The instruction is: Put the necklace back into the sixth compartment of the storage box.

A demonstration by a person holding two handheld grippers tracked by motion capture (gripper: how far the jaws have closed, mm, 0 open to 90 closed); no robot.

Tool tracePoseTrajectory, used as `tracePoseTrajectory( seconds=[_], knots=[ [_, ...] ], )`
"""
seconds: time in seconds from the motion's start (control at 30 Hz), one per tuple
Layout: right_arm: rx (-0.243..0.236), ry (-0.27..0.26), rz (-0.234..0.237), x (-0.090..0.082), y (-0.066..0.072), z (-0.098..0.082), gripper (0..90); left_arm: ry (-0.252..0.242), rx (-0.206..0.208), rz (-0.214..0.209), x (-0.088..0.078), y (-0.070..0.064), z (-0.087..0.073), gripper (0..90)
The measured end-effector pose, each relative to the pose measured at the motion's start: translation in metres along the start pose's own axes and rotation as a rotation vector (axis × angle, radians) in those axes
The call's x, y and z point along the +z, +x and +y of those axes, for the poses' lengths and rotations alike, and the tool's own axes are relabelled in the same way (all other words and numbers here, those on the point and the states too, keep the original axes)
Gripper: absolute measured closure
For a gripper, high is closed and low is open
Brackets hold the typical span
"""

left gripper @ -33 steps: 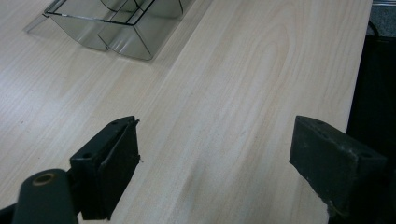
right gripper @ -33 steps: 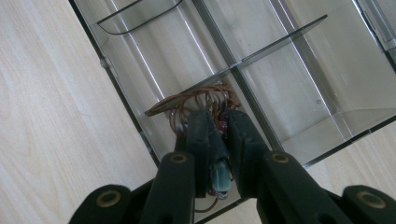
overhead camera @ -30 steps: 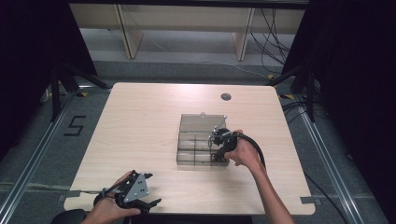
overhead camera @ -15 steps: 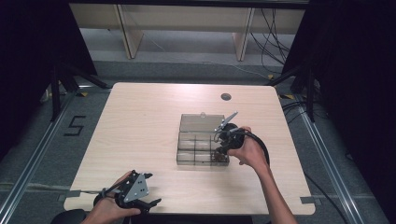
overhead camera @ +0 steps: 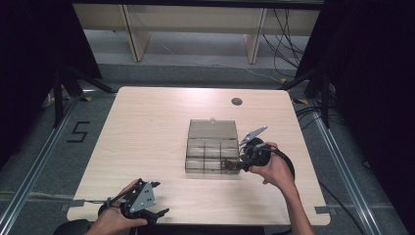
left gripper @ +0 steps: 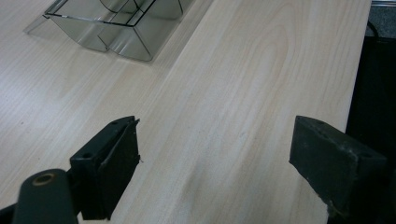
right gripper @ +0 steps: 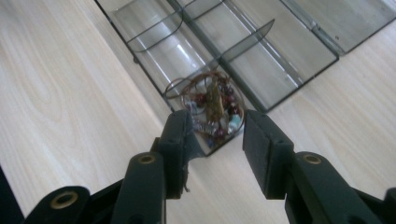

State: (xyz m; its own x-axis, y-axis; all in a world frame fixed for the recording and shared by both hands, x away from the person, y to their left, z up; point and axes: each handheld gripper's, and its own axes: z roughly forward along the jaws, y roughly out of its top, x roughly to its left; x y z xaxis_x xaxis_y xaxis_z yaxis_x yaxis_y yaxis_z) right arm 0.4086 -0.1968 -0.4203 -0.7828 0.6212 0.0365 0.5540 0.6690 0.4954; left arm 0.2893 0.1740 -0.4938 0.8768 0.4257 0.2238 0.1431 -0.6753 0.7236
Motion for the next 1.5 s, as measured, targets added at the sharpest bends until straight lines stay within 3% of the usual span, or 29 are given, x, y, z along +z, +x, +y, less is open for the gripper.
tracePoseTrajectory(
  seconds=[0.13, 0.2, 0.23, 0.3, 0.4, 0.53, 0.63, 0.87, 0.9, 1.0, 1.03, 1.1, 1.2, 1.23, 1.33, 1.37, 1.47, 1.5],
  knots=[
    [0.036, 0.005, 0.011, -0.004, 0.003, -0.006, 60.5, -0.011, -0.007, 0.002, 0.0, -0.001, 0.0, 15.1],
    [0.011, -0.004, 0.024, -0.004, 0.003, -0.006, 59.7, -0.011, -0.004, -0.003, 0.0, -0.001, 0.0, 15.1],
    [0.037, -0.005, 0.017, -0.005, 0.007, -0.007, 59.5, 0.0, -0.003, -0.003, 0.0, 0.0, 0.001, 15.2],
    [-0.003, -0.019, 0.03, -0.005, 0.005, -0.007, 58.2, -0.011, -0.004, -0.003, 0.0, 0.0, 0.0, 15.2],
    [0.032, -0.017, 0.026, -0.005, 0.008, -0.008, 54.1, -0.01, -0.004, -0.003, 0.0, -0.001, 0.0, 15.2],
    [0.035, -0.039, 0.04, -0.004, 0.009, -0.01, 45.9, 0.008, 0.004, 0.001, 0.0, 0.0, 0.0, 15.2],
    [0.08, -0.021, 0.024, -0.006, 0.012, -0.011, 41.1, 0.004, 0.007, 0.002, -0.001, 0.0, 0.001, 15.2],
    [0.057, -0.057, 0.038, -0.005, 0.013, -0.014, 34.3, 0.006, 0.009, 0.002, -0.001, 0.0, 0.001, 15.1],
    [0.08, -0.05, 0.041, -0.005, 0.015, -0.014, 33.9, 0.004, 0.009, 0.001, -0.001, 0.0, 0.001, 15.2],
    [0.048, -0.061, 0.036, -0.005, 0.014, -0.015, 32.1, 0.001, 0.006, 0.008, -0.001, -0.001, 0.001, 15.2],
    [0.074, -0.045, 0.033, -0.005, 0.016, -0.015, 31.6, 0.009, 0.009, 0.003, -0.001, 0.0, 0.001, 15.2],
    [0.083, -0.051, 0.054, -0.004, 0.018, -0.016, 30.8, 0.009, 0.01, 0.005, -0.001, 0.0, 0.001, 15.2],
    [0.067, -0.057, 0.044, -0.002, 0.018, -0.016, 28.2, 0.011, 0.01, 0.005, -0.001, 0.0, 0.001, 15.1],
    [0.1, -0.042, 0.039, -0.003, 0.02, -0.017, 27.2, 0.01, 0.01, 0.005, -0.001, 0.0, 0.001, 15.2],
    [0.111, -0.037, 0.032, -0.003, 0.022, -0.017, 23.5, 0.01, 0.01, 0.006, -0.001, 0.0, 0.001, 15.2],
    [0.092, -0.051, 0.048, -0.002, 0.021, -0.017, 23.0, 0.01, 0.01, 0.006, -0.001, 0.0, 0.001, 15.2],
    [0.059, -0.069, 0.035, -0.001, 0.02, -0.018, 20.7, 0.005, 0.01, 0.003, -0.001, 0.0, 0.001, 15.2],
    [0.096, -0.038, 0.031, -0.002, 0.023, -0.019, 20.1, 0.011, 0.01, 0.005, -0.001, 0.0, 0.001, 15.1]
  ],
)
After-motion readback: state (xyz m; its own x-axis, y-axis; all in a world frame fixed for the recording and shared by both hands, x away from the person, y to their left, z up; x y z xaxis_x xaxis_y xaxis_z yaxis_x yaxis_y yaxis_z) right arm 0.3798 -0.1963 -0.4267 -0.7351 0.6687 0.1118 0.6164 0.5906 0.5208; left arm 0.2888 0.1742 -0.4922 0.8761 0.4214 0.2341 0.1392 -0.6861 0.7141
